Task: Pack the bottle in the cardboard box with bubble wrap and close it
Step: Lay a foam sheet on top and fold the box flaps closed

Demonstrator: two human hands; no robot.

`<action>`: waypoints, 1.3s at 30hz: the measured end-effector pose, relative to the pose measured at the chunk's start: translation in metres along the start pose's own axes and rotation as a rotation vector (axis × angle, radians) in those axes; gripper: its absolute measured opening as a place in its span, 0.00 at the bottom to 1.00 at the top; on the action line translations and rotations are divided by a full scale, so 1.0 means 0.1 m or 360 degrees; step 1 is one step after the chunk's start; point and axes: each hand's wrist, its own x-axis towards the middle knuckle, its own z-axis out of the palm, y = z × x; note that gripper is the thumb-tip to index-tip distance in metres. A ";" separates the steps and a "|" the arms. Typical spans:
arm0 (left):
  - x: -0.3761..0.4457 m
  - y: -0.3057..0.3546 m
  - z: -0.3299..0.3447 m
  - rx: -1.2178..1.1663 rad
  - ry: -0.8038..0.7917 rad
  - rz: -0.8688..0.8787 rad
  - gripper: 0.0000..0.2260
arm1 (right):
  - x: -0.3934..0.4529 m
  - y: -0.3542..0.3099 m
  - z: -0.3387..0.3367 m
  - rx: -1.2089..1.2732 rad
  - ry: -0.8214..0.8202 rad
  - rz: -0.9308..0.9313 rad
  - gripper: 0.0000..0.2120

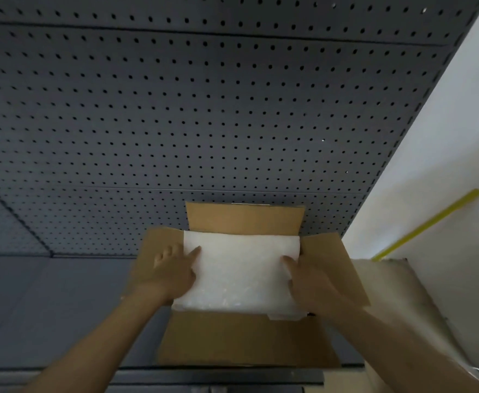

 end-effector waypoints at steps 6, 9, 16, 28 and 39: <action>0.16 0.14 0.15 0.0395 0.0261 0.0212 0.22 | 0.08 -0.02 0.12 -0.0426 0.0276 -0.0145 0.19; 0.24 0.15 0.28 0.0555 0.0189 0.0310 0.24 | 0.17 0.01 0.19 -0.0183 0.0106 -0.0387 0.31; 0.34 0.21 0.50 0.0808 0.0033 0.0342 0.25 | 0.25 0.08 0.28 -0.0441 -0.0208 -0.0565 0.42; 0.33 0.14 0.45 0.0974 -0.0007 0.0385 0.25 | 0.18 0.09 0.13 -0.0565 -0.0236 -0.0517 0.45; 0.13 -0.49 0.24 -0.0393 0.0525 -0.0330 0.35 | -0.15 0.50 0.08 -0.0176 0.0391 0.0115 0.26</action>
